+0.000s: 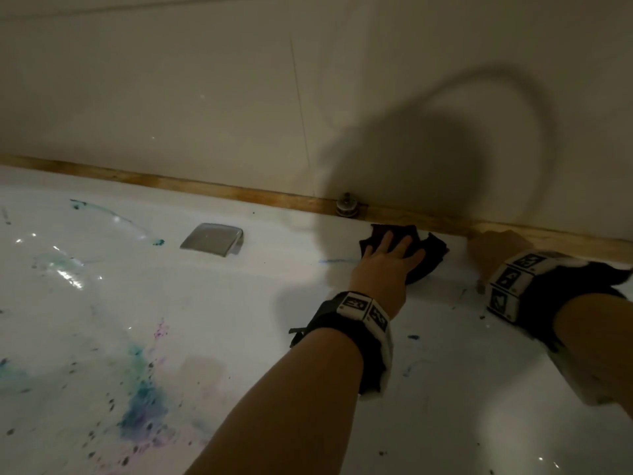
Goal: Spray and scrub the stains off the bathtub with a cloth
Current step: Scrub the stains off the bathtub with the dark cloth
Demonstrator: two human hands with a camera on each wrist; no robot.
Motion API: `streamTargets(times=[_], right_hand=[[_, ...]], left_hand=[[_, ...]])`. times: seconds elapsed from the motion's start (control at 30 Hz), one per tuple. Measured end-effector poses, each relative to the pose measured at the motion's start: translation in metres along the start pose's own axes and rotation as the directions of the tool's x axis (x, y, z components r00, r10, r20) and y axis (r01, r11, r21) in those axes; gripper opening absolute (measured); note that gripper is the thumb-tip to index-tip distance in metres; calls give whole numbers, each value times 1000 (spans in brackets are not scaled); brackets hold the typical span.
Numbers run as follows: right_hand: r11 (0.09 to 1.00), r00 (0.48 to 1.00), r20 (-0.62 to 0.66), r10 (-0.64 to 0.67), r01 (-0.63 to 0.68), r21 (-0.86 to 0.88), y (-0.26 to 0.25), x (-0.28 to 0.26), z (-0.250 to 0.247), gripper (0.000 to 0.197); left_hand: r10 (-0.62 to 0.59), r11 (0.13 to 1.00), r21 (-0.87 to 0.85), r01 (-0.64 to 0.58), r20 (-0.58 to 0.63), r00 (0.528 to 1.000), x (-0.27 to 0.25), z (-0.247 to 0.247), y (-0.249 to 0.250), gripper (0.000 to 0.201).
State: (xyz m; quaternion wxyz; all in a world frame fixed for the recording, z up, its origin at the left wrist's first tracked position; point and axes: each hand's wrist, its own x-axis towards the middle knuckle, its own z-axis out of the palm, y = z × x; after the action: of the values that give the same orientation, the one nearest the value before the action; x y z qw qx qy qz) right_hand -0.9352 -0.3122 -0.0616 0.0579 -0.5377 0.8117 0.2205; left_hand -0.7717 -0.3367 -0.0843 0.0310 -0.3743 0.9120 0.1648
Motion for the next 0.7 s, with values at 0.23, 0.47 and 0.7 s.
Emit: streamTargets(times=[0.23, 0.47, 0.7], right_hand=[[982, 995, 83, 55, -69, 176, -25, -7, -14, 43], [975, 984, 64, -166, 154, 163, -137, 6, -58, 49], [995, 998, 14, -68, 67, 70, -154, 7, -59, 47]], left_hand=[[179, 984, -22, -178, 140, 974, -20, -33, -13, 46], [-286, 905, -411, 111, -394, 873, -52, -85, -153, 62], [-381, 924, -102, 368, -181, 907, -36, -71, -230, 60]])
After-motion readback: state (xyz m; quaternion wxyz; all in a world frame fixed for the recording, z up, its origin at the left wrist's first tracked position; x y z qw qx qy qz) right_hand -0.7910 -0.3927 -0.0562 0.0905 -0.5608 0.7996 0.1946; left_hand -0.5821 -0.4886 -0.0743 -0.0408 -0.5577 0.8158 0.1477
